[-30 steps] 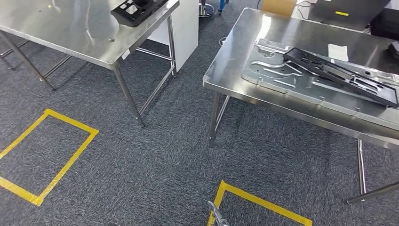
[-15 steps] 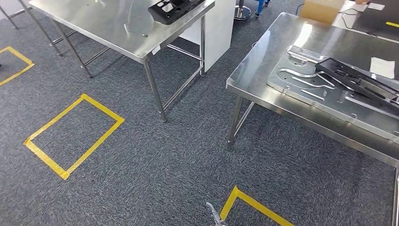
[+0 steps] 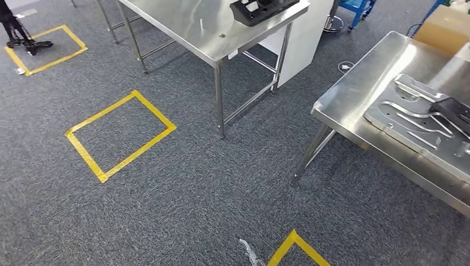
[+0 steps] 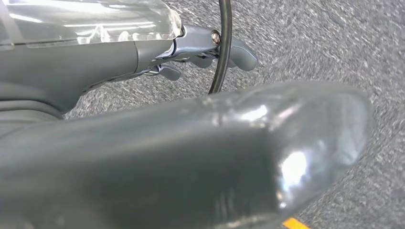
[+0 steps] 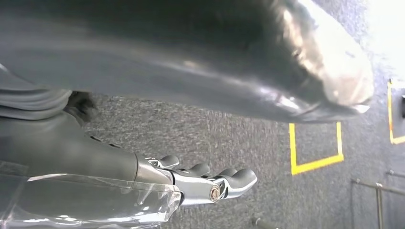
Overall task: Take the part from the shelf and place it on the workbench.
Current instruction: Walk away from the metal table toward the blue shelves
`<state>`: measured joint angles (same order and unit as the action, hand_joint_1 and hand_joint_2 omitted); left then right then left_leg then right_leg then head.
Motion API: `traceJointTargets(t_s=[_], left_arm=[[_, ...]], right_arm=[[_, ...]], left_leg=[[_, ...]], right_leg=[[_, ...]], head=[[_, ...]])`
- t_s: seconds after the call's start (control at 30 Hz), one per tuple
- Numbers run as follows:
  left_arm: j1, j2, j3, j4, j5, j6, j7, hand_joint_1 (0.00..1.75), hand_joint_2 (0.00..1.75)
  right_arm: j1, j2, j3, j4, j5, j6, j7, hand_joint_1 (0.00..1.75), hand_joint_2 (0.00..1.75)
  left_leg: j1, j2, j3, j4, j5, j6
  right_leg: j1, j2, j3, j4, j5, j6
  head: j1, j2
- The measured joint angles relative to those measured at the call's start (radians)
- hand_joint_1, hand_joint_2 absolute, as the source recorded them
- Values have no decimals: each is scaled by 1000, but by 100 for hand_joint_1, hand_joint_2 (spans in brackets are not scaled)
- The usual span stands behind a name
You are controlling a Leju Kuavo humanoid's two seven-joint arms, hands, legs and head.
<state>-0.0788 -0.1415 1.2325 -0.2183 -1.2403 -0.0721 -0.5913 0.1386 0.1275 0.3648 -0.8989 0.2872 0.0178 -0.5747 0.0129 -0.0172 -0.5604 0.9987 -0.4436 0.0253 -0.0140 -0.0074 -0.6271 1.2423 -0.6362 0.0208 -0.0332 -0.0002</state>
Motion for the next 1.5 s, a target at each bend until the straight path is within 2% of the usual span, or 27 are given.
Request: traceJointTargets(t_s=[0.03, 0.07, 0.13, 0.17, 0.2, 0.27, 0.33, 0.4, 0.47, 0.53, 0.6, 0.67, 0.7, 0.77, 0.83, 0.9, 0.97, 1.03, 1.07, 1.1, 1.13, 1.17, 1.23, 1.3, 1.43, 1.47, 1.5], left_arm=[[1, 0, 0, 0, -1, 0, 1, 0, 0], [2, 0, 1, 0, -1, 0, 3, 0, 0], [3, 0, 2, 0, -2, 0, 4, 0, 0], [3, -1, 2, 0, -3, 0, 5, 0, 0], [1, -2, 2, 0, -4, 0, 5, 0, 0], [0, -3, 3, 0, -6, -1, 6, 0, 0], [2, -3, 5, 0, -9, -2, 8, 0, 0], [4, -2, 6, 0, -11, -2, 11, 0, 0], [4, -2, 6, 0, -11, -2, 11, 0, 0], [5, -2, 6, 0, -12, -2, 12, 0, 0], [3, -3, 6, 0, -14, -2, 14, 0, 0], [3, -3, 6, 0, -17, -2, 17, 0, 0], [4, -3, 6, 0, -17, -3, 19, 0, 0], [2, -3, 6, 0, -19, -3, 22, 0, 0], [1, -3, 6, 0, -21, -3, 26, 0, 0], [3, -3, 6, 0, -24, -3, 31, 0, 0], [3, -3, 6, 0, -27, -4, 36, 0, 0], [1, -3, 6, 0, -28, -5, 39, 0, 0], [0, -3, 6, 0, -28, -6, 40, 0, 0], [-1, -3, 6, 0, -28, -6, 41, 0, 0], [0, -3, 6, 0, -28, -7, 41, 0, 0], [0, -3, 6, 0, -28, -8, 42, 0, 0], [1, -4, 6, 0, -29, -8, 43, 0, 0], [1, -5, 6, 0, -29, -8, 43, 0, 0], [2, -7, 6, 0, -30, -8, 44, 0, 0], [3, -7, 6, 0, -30, -8, 44, 0, 0], [4, -7, 6, 0, -30, -8, 44, 0, 0]], right_arm=[[-1, -1, 2, 3, -2, 0, 0, 0, 0], [-1, -2, 4, 5, -4, 0, 0, 0, 0], [-3, -2, 6, 8, -4, 0, 0, 0, 0], [-3, -3, 7, 9, -4, 0, 0, 0, 0], [-3, -3, 9, 11, -5, 0, 0, 0, 0], [-4, -5, 12, 15, -5, 0, 0, 0, 0], [-6, -5, 17, 16, -6, 0, 0, 0, 0], [-7, -5, 19, 17, -7, 0, 0, 0, 0], [-8, -4, 20, 17, -7, 0, 0, 0, 0], [-8, -4, 22, 17, -7, 0, 0, 0, 0], [-7, -5, 24, 21, -10, 0, 0, 0, 0], [-8, -6, 27, 26, -18, -2, 2, 0, 0], [-9, -6, 29, 28, -23, -3, 3, 0, 0], [-11, -6, 33, 29, -29, -5, 5, 0, 0], [-12, -8, 38, 31, -39, -6, 8, 0, 0], [-14, -10, 42, 32, -52, -6, 9, 0, 0], [-14, -12, 42, 32, -66, -6, 9, 0, 0], [-14, -14, 42, 34, -78, -5, 9, 0, 0], [-14, -15, 42, 35, -83, -4, 9, 0, 0], [-14, -16, 42, 36, -87, -4, 9, 0, 0], [-14, -17, 42, 37, -89, -4, 9, 0, 0], [-14, -17, 42, 38, -91, -3, 9, 0, 0], [-15, -17, 42, 39, -93, -3, 9, 0, 0], [-15, -17, 42, 39, -93, -4, 9, 0, 0], [-15, -17, 41, 39, -94, -4, 10, 0, 0], [-15, -17, 41, 39, -94, -4, 10, 0, 0], [-15, -17, 41, 39, -94, -4, 10, 0, 0]], left_leg=[[-1, -14, -1, 1, 1, 1], [-2, -28, -1, 2, 1, 1], [-3, -58, 0, 6, 0, -1], [-3, -71, -1, 9, -1, -4], [-3, -85, -4, 12, -1, -8], [1, -108, -12, 14, 1, -22], [4, -127, -17, 11, 4, -36], [4, -134, -19, 12, 4, -43], [5, -128, -18, 15, 3, -43], [3, -80, -31, 44, -18, -45], [3, -14, -95, 178, -84, -55], [8, 14, -123, 246, -102, -64], [9, 26, -93, 199, -73, -65], [6, 67, -18, 63, -27, -55], [0, 87, 8, 15, -15, -40], [-1, 71, 5, 14, -5, -26], [3, 61, 0, 6, 6, -12], [2, 51, -13, 4, 17, 0], [0, 46, -22, 4, 21, 4], [-2, 40, -31, 5, 26, 6], [-4, 35, -38, 7, 31, 6], [-5, 30, -46, 9, 36, 5], [-6, 21, -59, 14, 45, 1], [-7, 14, -66, 17, 56, -9], [-5, 10, -74, 13, 74, -35], [-4, 10, -81, 27, 54, -40], [-2, 10, -92, 60, 16, -44]], right_leg=[[1, 3, -22, 41, -7, -1], [1, 4, -27, 45, 8, -2], [1, 21, 15, -58, 84, -9], [0, 49, 45, -127, 116, -14], [0, 73, 67, -181, 137, -18], [2, 98, 83, -224, 144, -23], [2, 76, 87, -233, 149, -29], [-4, 62, 92, -242, 154, -36], [-7, 57, 93, -245, 155, -38], [-4, 45, 97, -249, 156, -42], [0, 4, 99, -251, 154, -48], [3, -46, 99, -248, 149, -48], [3, -65, 101, -246, 147, -45], [7, -86, 106, -243, 141, -36], [10, -101, 111, -242, 140, -24], [10, -107, 115, -241, 140, -13], [5, -71, 106, -215, 109, -2], [2, -17, 65, -114, 32, 4], [2, -4, 37, -46, -6, 5], [2, 1, 15, 8, -29, 5], [2, 3, 9, 32, -31, 4], [2, 3, 24, 13, -12, 1], [5, 6, 102, -118, 48, -8], [11, 8, 162, -228, 86, -17], [16, 7, 157, -260, 114, -35], [14, 5, 151, -265, 126, -43], [12, 2, 142, -270, 138, -50]], head=[[0, 0], [0, 0], [1, 0], [1, 0], [2, 0], [2, 0], [2, 0], [2, 0], [1, 0], [-1, 0], [-7, 0], [-10, 0], [-10, 0], [-9, 0], [-6, 0], [-4, 0], [-3, 0], [-1, 0], [-1, 0], [0, 0], [0, 0], [0, 0], [0, 0], [-1, 0], [3, 0], [1, 0], [0, 0]])
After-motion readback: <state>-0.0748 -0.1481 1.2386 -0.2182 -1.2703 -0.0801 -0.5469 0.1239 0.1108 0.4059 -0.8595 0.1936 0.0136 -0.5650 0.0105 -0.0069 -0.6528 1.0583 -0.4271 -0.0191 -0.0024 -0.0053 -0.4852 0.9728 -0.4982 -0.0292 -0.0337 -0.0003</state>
